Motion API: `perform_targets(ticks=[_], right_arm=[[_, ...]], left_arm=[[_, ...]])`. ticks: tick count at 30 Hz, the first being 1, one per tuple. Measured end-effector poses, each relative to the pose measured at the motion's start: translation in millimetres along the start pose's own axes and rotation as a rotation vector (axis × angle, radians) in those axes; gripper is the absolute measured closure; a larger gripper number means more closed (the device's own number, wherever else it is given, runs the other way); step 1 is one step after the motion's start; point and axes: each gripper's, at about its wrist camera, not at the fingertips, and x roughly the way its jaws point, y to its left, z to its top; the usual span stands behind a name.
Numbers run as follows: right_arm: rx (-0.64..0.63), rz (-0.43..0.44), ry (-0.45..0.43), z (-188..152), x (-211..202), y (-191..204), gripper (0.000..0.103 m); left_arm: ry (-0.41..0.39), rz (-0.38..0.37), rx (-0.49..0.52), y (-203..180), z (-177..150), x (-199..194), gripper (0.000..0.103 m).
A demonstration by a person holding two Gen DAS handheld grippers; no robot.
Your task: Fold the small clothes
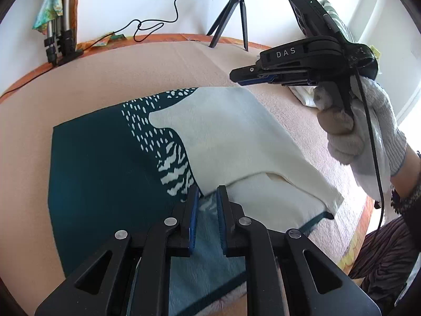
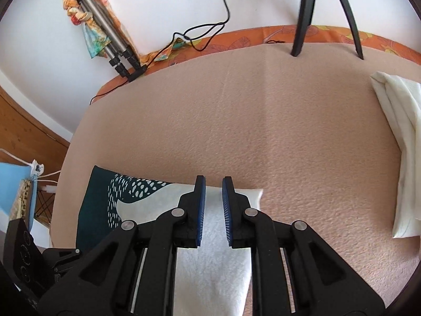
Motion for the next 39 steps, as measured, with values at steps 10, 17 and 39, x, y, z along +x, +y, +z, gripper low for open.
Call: perform_targets(ticks=[10, 17, 39], right_arm=[[0.066, 0.112, -0.067, -25.3, -37.7, -48.2, 0.046], [0.101, 0.17, -0.016, -38.1, -32.0, -60.4, 0.046], [0.131, 0.345, 0.036, -34.3, 2.7, -45.9, 0.046]], left_arm=[[-0.167, -0.015, -0.163, 24.4, -39.2, -88.4, 0.051], [-0.168, -0.074, -0.511, 83.3, -81.8, -108.3, 0.046], [-0.134, -0.333, -0.825, 105.2, -125.8, -77.5, 0.046]])
